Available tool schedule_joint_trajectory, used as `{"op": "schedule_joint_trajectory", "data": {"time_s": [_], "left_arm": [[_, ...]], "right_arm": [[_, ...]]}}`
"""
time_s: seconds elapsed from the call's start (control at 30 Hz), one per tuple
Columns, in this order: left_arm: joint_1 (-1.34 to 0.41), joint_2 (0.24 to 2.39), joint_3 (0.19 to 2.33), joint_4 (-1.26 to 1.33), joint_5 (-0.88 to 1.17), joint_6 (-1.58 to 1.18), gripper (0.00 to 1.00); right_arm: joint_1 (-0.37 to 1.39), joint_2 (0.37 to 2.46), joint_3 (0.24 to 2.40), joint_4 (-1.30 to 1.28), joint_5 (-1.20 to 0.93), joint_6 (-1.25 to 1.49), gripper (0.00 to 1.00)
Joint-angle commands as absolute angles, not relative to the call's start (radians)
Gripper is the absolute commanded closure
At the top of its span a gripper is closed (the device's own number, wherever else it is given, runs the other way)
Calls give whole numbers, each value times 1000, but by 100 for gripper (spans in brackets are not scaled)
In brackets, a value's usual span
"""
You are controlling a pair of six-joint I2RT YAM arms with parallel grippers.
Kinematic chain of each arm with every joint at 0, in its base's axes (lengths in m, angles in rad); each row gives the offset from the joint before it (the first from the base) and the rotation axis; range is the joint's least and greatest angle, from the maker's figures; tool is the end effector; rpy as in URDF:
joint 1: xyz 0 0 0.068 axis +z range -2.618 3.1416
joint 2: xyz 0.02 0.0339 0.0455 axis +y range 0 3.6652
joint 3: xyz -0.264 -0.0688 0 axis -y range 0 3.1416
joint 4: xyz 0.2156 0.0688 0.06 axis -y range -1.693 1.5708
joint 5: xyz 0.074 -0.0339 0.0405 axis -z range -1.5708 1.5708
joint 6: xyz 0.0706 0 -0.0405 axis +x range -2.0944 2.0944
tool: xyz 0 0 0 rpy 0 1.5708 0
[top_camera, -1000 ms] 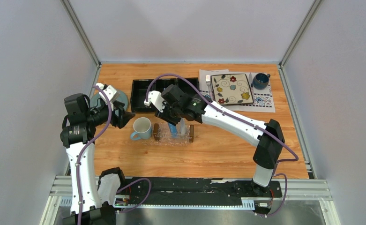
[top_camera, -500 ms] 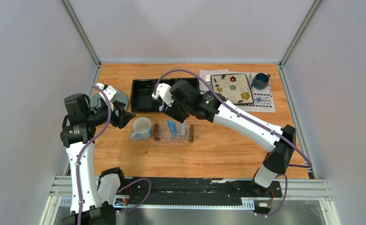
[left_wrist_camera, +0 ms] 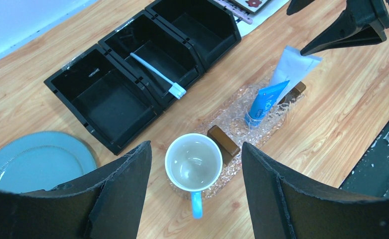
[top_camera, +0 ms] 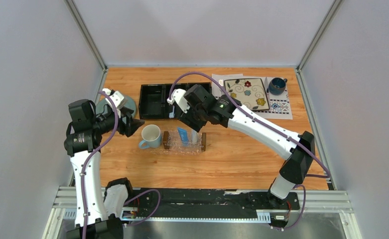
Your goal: Prepare toiletry sets of a toothbrush and toothpaste on the tray
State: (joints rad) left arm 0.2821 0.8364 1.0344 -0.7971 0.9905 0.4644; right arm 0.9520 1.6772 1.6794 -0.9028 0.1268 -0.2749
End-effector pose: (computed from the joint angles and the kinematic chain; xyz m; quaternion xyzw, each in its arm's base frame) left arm 0.1468 -0.0189 0.3471 0.2918 0.7546 -0.2415 0.5358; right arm 0.2120 0.2823 0.3236 -0.5255 0.7826 0.0526 0.3294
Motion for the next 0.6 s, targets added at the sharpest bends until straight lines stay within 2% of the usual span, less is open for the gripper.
{"op": "schedule_joint_trajectory", "data": {"time_s": [0.0,0.33,0.57], "left_arm": [[290,833,1057,-805,1031,499,26],[290,834,1048,-805,1031,506,25],[291,839,1048,-808,1031,515,25]], "right_arm": [[945,1661,1672,-897,91,-244,39],[945,1680,1648,-904,37,-236,43],[943,1689,1634,-904,29,-245,56]]}}
